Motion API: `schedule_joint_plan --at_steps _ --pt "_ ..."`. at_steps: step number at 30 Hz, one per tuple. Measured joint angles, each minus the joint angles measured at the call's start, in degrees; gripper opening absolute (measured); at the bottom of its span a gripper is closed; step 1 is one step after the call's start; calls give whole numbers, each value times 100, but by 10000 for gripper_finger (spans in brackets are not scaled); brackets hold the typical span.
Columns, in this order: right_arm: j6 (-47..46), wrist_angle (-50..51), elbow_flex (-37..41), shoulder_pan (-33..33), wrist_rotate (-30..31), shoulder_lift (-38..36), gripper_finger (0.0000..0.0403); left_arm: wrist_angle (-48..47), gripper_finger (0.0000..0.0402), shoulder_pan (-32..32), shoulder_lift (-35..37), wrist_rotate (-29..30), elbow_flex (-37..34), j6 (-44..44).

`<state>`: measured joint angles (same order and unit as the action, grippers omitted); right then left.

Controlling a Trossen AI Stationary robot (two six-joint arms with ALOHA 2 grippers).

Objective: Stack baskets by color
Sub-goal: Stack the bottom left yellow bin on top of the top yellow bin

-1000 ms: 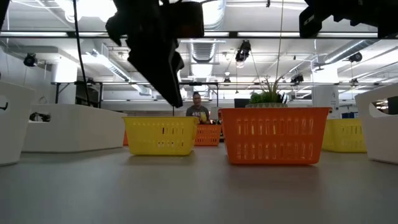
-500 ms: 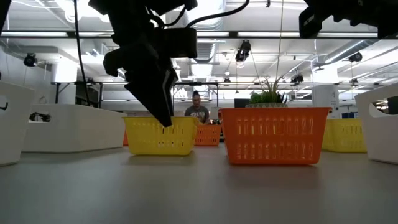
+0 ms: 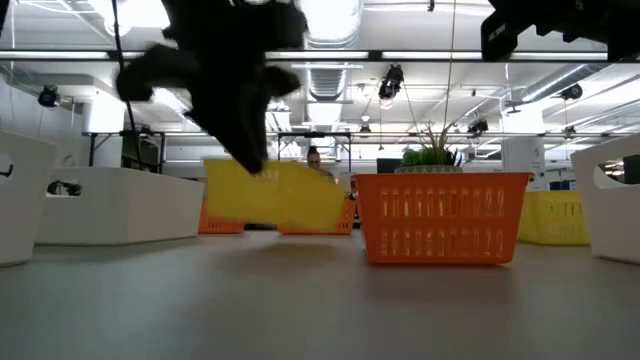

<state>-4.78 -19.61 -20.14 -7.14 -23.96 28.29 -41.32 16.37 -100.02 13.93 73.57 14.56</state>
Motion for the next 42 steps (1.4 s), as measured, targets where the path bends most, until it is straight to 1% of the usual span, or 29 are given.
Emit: schedule_joint_plan --at_steps 4,5,6,9,11,13,15,19,20,22,25,31,37,42 --pt "17 8 1 0 1 0 43 -130 1 207 384 3 41 2485" --pt "36 11 2 0 1 0 43 -85 1 213 487 -6 39 2905" --pt "40 8 0 0 -1 0 43 21 1 178 589 -6 39 3132" --pt "36 13 2 0 1 0 43 255 1 -99 840 21 47 3518" --pt "34 12 1 0 1 0 43 263 1 -262 969 176 39 3684" --pt "34 15 2 0 1 0 43 328 0 -414 1082 86 27 4033" --pt "36 15 2 0 1 0 43 394 0 -593 1159 -335 25 4420" --pt "49 15 2 0 1 0 43 879 0 -1115 1120 -1561 -15 5054" --pt "50 13 4 0 1 0 43 1068 0 -1240 1089 -1750 -32 5228" --pt "49 22 7 0 1 0 43 1371 0 -1480 1028 -1925 -65 5566" --pt "52 73 9 0 1 0 43 1631 0 -1832 861 -2093 -77 6029" --pt "137 113 1 0 1 2 43 2162 0 -2412 283 -2397 -57 6580" --pt "393 123 -164 0 1 0 43 2497 0 -2741 -302 -2422 133 7177" --pt "596 135 -233 0 1 0 43 2769 0 -2857 -668 -2425 452 7327"
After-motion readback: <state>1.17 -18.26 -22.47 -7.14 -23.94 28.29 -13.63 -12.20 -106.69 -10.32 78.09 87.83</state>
